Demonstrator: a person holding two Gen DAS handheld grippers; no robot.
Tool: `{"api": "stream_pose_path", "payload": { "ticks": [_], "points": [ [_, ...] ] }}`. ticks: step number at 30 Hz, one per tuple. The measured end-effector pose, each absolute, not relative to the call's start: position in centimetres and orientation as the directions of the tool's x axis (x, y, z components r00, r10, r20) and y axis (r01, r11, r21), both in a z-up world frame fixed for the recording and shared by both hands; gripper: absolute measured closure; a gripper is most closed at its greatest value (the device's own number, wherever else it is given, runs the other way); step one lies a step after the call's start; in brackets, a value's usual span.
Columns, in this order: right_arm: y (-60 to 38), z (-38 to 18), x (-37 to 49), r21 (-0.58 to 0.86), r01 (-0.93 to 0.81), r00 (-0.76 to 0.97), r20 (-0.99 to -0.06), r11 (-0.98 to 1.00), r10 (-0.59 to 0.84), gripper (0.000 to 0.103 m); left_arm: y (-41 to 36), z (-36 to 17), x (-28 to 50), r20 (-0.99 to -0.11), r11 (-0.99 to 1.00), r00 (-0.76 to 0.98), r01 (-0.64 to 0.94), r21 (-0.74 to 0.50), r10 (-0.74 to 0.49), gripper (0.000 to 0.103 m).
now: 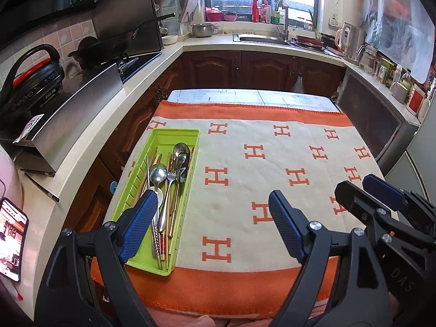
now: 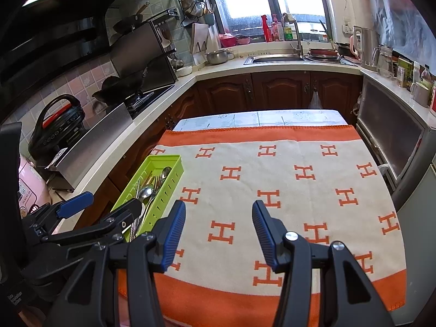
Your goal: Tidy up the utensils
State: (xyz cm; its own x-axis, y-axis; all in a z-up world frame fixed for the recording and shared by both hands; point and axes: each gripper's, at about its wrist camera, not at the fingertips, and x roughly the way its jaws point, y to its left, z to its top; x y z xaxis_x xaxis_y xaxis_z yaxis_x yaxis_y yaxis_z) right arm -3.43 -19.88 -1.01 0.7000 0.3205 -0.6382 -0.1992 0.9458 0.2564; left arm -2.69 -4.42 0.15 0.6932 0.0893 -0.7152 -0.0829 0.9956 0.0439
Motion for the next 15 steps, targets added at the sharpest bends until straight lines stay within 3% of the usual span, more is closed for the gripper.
{"api": "stream_pose_path", "payload": {
  "ticks": [15],
  "points": [
    [-19.97, -0.96, -3.48, 0.259, -0.2, 0.703, -0.634, 0.945, 0.323, 0.052, -4.35, 0.25, -2.92, -0.714, 0.995, 0.694, -0.09, 0.038, 0.09, 0.021]
  ]
}}
